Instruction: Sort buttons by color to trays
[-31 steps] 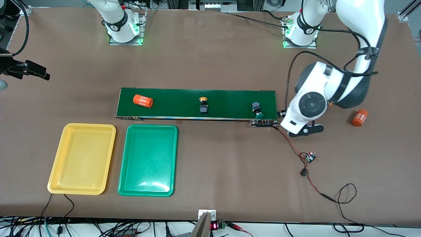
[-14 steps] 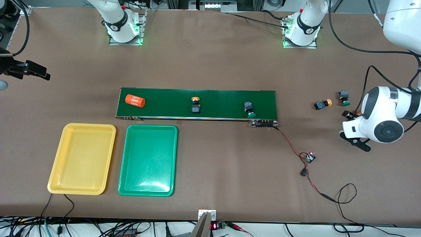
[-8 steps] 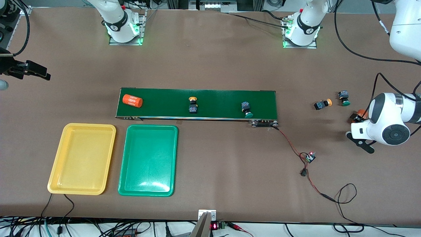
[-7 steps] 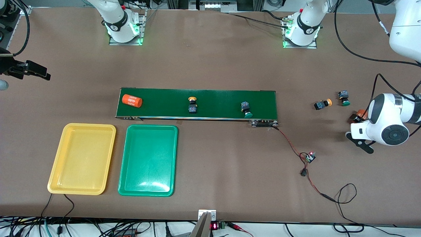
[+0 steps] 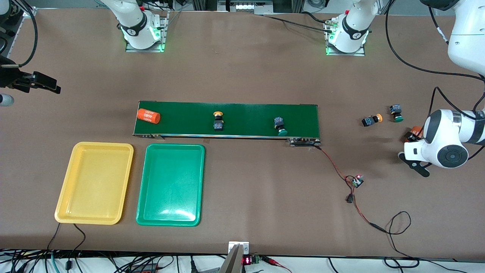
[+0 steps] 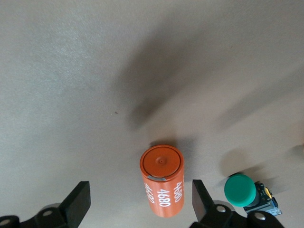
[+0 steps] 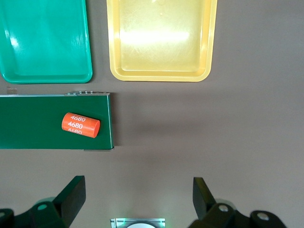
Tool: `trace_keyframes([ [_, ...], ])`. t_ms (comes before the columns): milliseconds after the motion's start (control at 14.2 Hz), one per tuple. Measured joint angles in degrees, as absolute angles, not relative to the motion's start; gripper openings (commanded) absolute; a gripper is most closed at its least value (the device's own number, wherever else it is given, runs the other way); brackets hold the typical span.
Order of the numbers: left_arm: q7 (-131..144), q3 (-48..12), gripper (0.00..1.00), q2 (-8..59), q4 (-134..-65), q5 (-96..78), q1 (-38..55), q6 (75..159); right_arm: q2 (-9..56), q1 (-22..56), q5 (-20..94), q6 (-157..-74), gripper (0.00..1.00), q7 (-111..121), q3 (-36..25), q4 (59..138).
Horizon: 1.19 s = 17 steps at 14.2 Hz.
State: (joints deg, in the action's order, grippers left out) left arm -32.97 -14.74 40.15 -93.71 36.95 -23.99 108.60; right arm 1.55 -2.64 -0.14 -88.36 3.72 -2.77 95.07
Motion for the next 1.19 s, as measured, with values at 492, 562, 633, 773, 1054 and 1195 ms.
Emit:
trace_keyframes([
  [492, -33.00, -13.50, 0.94, 41.26, -93.95, 36.97, -24.03, 108.59, 2.62, -2.62, -0.14, -88.36, 1.00, 3.72, -2.66, 95.07],
  [562, -32.98, -13.49, 0.94, 41.41, -93.98, 36.97, -24.03, 108.58, 2.62, -2.62, -0.14, -88.36, 1.00, 3.72, -2.66, 95.07],
  [633, -32.95, -13.48, 0.94, 41.60, -94.04, 36.97, -24.02, 108.57, 2.62, -2.62, -0.14, -88.36, 1.00, 3.72, -2.66, 95.07],
  [773, -32.86, -13.48, 0.94, 42.03, -94.22, 36.97, -24.02, 108.57, 2.66, -2.62, -0.14, -88.36, 1.00, 3.72, -2.66, 95.07],
  [1054, -32.62, -13.48, 0.86, 42.57, -94.36, 36.97, -24.01, 108.57, 2.69, -2.61, -0.14, -88.36, 1.00, 3.74, -2.56, 95.07],
  [1195, -32.55, -13.48, 0.72, 42.73, -94.37, 36.97, -23.97, 108.57, 2.72, -2.61, -0.14, -88.36, 1.00, 3.74, -2.50, 95.07],
])
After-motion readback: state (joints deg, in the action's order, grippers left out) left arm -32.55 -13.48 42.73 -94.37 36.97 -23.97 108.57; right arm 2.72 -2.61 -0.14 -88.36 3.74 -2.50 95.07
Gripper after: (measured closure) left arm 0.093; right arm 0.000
